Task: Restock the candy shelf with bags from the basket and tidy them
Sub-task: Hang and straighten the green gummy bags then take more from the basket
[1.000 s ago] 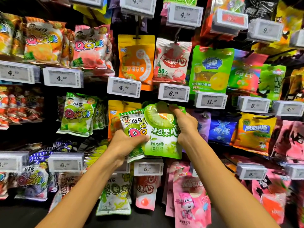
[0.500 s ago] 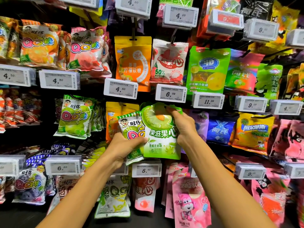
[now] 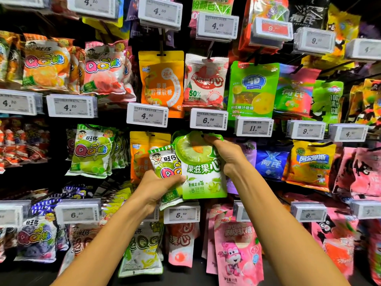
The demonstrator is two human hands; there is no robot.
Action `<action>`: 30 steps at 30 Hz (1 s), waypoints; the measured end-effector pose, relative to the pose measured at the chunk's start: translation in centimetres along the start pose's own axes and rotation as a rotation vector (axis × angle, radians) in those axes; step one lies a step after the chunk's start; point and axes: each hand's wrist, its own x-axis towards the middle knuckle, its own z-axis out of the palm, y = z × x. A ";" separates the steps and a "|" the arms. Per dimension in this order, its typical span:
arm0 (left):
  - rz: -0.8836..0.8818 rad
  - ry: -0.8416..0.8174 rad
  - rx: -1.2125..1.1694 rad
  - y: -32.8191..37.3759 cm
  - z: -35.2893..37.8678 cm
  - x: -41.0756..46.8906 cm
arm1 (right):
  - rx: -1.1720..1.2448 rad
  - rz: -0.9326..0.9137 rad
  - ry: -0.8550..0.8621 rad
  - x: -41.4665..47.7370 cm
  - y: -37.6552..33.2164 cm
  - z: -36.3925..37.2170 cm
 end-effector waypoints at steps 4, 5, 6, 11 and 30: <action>0.002 0.008 0.014 0.0 -0.1 0.4 | 0.016 -0.098 0.093 0.2 0.4 0.6; 0.004 0.016 0.019 0.0 -0.2 0.5 | 0.022 -0.103 0.104 0.2 0.6 0.6; 0.008 0.025 0.026 0.1 -0.3 0.5 | 0.032 -0.091 0.105 0.3 0.8 0.6; 0.026 0.053 0.051 0.8 -1.2 1.3 | 0.080 0.093 -0.005 0.6 0.4 0.5; 0.038 0.019 0.134 0.3 -1.2 2.0 | -0.172 -0.232 0.150 4.1 3.6 1.2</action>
